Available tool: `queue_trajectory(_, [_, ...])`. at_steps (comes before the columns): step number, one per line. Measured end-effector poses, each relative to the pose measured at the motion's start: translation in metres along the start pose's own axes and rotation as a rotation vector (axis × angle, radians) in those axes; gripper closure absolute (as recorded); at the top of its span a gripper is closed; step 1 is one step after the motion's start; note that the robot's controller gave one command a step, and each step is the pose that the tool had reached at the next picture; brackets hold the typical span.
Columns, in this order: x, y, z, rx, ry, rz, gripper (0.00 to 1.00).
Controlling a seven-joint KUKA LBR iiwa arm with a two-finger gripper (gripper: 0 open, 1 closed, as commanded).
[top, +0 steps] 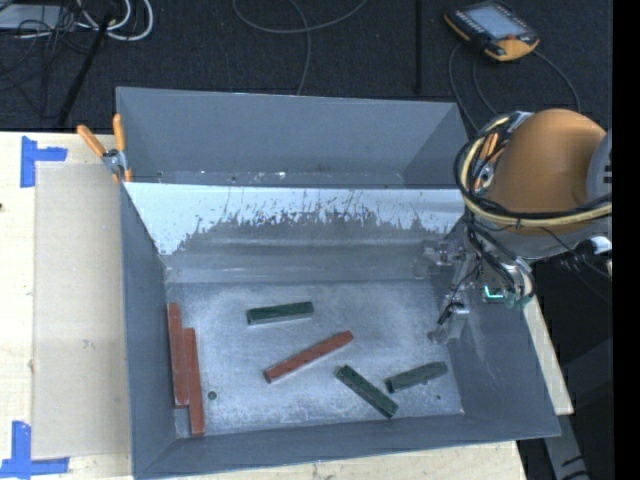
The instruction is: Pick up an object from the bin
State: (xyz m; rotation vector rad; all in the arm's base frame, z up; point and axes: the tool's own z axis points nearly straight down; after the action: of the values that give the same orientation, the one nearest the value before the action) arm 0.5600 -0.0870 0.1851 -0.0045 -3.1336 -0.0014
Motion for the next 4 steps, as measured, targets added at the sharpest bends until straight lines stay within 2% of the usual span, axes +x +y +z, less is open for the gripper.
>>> queue_trajectory(1, [-0.002,0.000,-0.004,0.001,-0.007,-0.003,0.00])
queue_trajectory(2, [0.021,-0.005,0.039,0.001,-0.010,-0.105,0.00])
queue_trajectory(3, [0.062,-0.014,0.055,0.000,-0.004,-0.330,0.00])
queue_trajectory(4, [0.063,0.047,0.057,0.001,-0.006,-0.323,0.00])
